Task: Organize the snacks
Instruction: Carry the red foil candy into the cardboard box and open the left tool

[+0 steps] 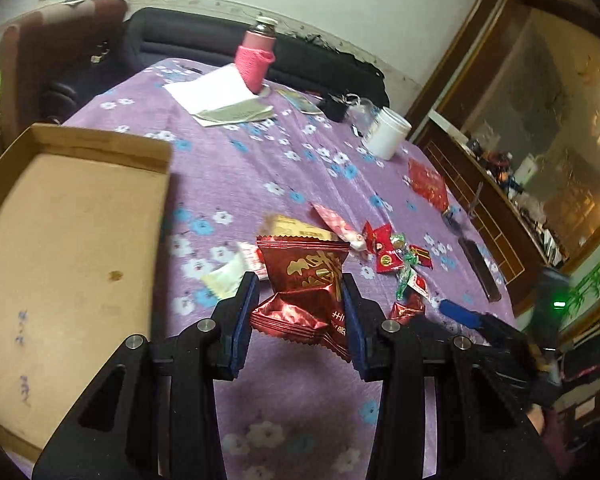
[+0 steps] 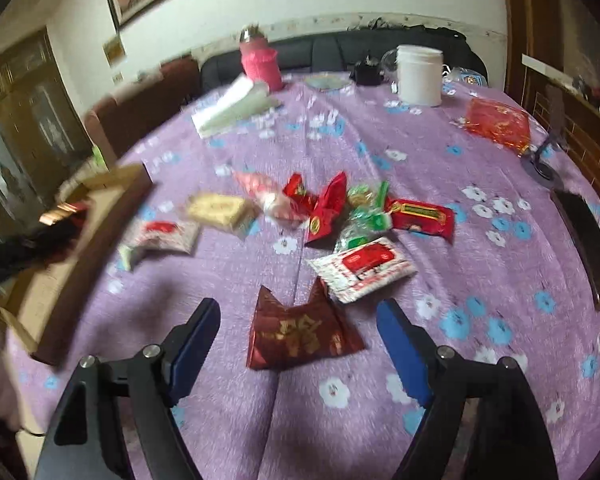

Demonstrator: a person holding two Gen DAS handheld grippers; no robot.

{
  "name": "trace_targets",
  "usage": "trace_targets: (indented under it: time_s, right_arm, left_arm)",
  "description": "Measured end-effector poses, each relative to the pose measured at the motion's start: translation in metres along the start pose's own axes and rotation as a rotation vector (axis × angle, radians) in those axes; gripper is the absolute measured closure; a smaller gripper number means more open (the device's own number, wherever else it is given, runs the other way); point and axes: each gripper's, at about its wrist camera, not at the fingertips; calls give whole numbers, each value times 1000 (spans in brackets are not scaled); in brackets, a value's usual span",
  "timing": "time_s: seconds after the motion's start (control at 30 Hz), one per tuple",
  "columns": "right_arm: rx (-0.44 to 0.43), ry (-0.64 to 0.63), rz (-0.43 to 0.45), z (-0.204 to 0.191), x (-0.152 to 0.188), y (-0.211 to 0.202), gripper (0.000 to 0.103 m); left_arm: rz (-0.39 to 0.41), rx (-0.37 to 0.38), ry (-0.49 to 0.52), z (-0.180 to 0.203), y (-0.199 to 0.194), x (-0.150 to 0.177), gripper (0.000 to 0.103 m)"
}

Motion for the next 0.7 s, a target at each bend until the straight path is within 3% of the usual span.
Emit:
trace_targets:
  time_s: [0.07,0.17,0.4,0.57,0.7]
  right_arm:
    - [17,-4,-60,-2,1,17,46]
    - [-11,40,-63,7,2,16,57]
    - [-88,72,-44,8,5,-2,57]
    - [-215,25,-19,-26,-11,-24,57]
    - [-304,-28,-37,-68,-40,-15,57]
  left_arm:
    - [12,-10,-18,-9,-7,2,63]
    - [33,-25,-37,-22,-19,4,63]
    - [88,-45,-108,-63,-47,-1,63]
    - [81,-82,-163,-98,-53,-19,63]
    - [67,-123,-182,-120,-48,-39,63]
Point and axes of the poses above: each gripper's, at about its wrist camera, not at the fingertips, and y roughly the way its jaws point, z to its right, x to its underside, and after that the axes turned 4 degrees about -z, right-handed
